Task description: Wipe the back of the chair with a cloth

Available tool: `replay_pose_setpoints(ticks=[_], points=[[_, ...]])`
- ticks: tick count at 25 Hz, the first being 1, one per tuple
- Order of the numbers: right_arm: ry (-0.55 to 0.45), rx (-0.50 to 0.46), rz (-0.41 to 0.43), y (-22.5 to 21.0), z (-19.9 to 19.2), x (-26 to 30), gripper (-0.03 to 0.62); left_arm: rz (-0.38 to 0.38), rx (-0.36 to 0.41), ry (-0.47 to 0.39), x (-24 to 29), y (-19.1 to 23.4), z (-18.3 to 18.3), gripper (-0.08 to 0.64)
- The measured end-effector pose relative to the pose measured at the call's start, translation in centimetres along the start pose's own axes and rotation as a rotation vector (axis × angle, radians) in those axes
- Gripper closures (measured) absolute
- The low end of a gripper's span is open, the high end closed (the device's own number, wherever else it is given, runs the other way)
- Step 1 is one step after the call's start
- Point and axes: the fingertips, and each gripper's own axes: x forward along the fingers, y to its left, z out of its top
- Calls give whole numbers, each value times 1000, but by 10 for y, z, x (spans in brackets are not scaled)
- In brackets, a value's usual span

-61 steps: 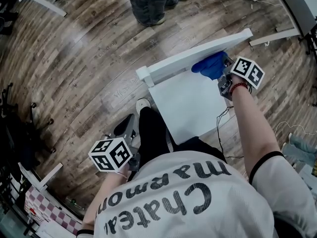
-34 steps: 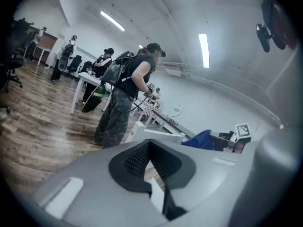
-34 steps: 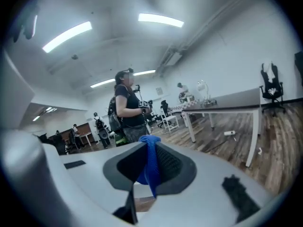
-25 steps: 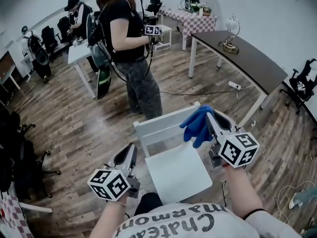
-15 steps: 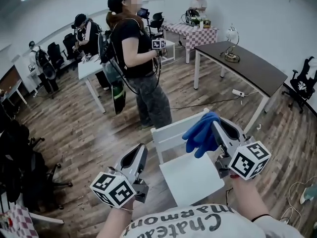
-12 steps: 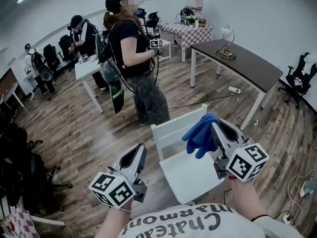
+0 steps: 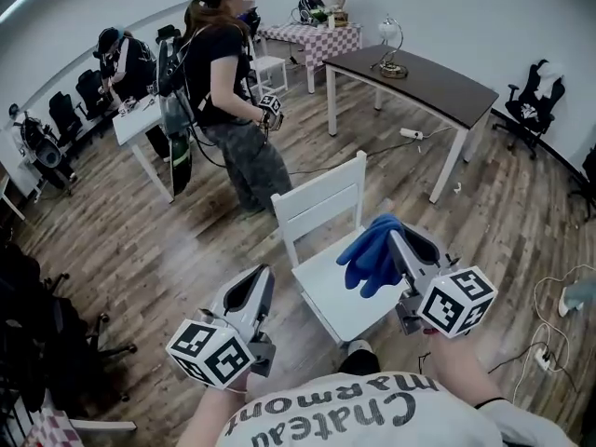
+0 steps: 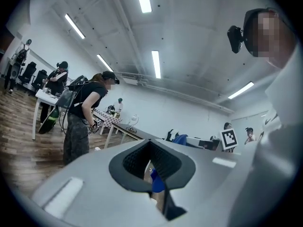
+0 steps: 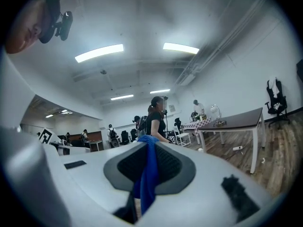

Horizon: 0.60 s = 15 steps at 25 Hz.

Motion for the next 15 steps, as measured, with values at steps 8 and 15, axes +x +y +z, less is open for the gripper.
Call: replay_pose_setpoints(ticks=[8,15], points=[[34,-9,-62,10,-12,-44,538,-16,-46,7,-24,-16,-23,554],[50,-24,-84,4,-9,-57,538,-16,-93,4,-22,-21,-25,554]])
